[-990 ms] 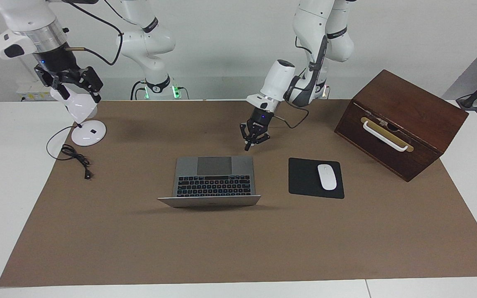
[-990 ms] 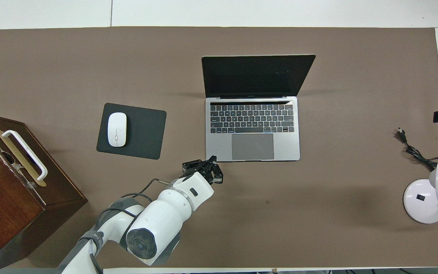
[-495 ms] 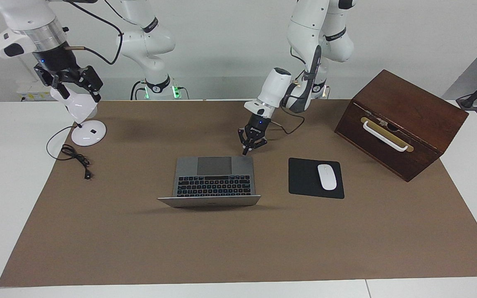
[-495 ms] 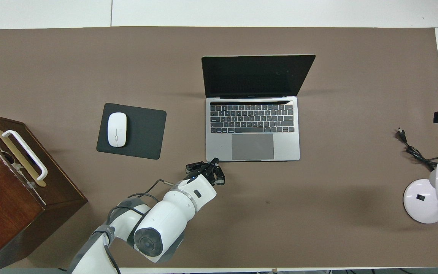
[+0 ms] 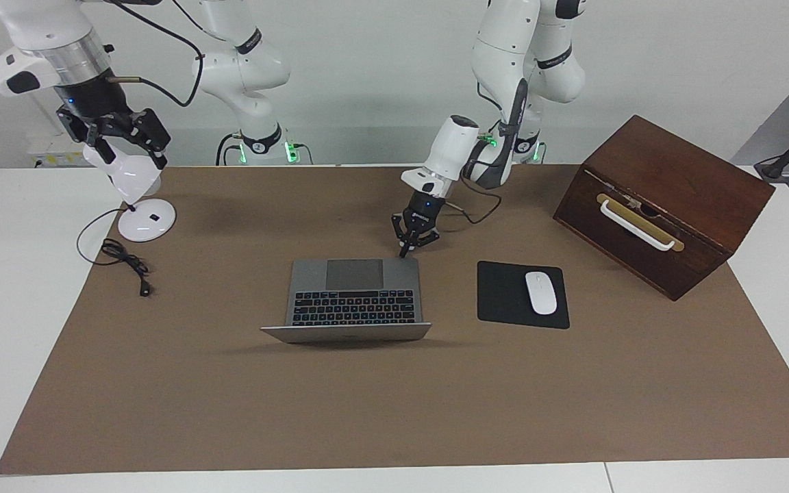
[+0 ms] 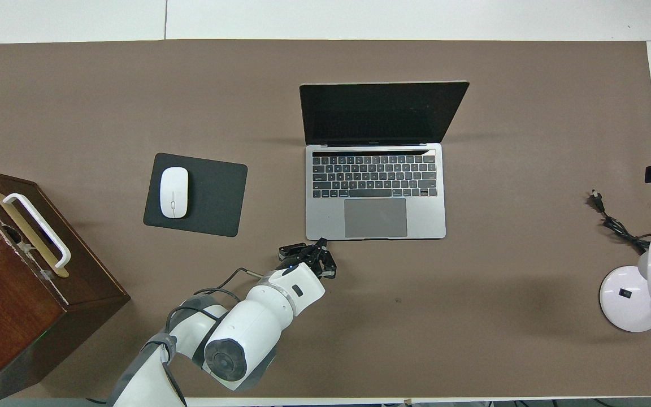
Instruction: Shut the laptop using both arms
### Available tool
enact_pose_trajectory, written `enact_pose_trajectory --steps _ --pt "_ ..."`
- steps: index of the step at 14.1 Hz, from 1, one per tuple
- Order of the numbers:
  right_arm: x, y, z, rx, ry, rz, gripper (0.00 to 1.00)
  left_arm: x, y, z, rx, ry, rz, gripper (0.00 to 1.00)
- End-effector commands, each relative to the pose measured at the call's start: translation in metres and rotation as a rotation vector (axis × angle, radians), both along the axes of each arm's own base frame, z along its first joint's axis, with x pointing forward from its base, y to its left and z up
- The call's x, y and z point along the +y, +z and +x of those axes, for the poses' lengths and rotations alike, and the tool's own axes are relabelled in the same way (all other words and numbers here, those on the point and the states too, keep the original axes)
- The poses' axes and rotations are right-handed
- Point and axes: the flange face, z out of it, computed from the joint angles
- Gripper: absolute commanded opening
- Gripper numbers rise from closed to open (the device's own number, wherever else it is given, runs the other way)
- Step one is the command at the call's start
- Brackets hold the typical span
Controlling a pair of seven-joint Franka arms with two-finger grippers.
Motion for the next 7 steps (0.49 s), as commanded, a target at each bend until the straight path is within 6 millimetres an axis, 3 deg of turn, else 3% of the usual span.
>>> enact_pose_trajectory --steps 1,4,7 --pt "-0.004 0.000 -0.006 -0.007 0.002 0.021 1.00 0.002 -0.007 0.007 -0.021 -0.005 0.014 0.00" --pt "-0.005 0.001 -0.008 -0.004 0.002 0.022 1.00 0.005 0.009 0.020 -0.044 0.025 -0.018 0.00" --pt "-0.006 0.001 -0.008 -0.002 0.001 0.022 1.00 0.008 0.010 0.023 -0.042 0.037 -0.019 0.00"
